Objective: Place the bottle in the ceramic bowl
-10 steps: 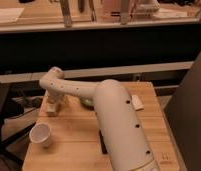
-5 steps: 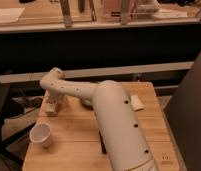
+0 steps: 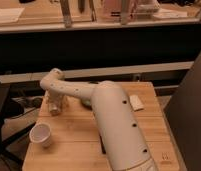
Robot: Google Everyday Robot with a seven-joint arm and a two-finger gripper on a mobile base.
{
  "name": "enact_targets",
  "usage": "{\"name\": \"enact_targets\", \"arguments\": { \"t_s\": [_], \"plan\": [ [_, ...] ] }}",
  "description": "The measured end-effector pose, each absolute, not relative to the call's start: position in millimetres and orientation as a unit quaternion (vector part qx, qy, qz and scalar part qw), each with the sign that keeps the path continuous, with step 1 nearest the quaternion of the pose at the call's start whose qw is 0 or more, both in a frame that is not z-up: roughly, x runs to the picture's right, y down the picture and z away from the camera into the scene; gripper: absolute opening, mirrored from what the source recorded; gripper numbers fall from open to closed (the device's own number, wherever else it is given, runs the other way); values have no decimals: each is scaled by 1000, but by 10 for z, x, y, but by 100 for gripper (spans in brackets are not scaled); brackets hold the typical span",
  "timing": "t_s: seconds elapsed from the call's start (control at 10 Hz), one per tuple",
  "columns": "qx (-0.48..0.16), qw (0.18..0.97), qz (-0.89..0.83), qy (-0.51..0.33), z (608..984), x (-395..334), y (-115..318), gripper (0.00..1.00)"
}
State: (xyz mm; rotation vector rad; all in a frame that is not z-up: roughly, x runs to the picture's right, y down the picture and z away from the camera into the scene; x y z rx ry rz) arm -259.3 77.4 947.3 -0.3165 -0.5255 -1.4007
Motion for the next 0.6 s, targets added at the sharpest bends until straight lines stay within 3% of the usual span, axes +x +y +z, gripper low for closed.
{"name": "enact_targets", "arguments": {
  "t_s": [0.2, 0.6],
  "plan": [
    [-142, 721, -635, -238, 9482, -2607, 781, 75],
    [-139, 723, -635, -234, 9504, -2567, 742, 47]
  ]
}}
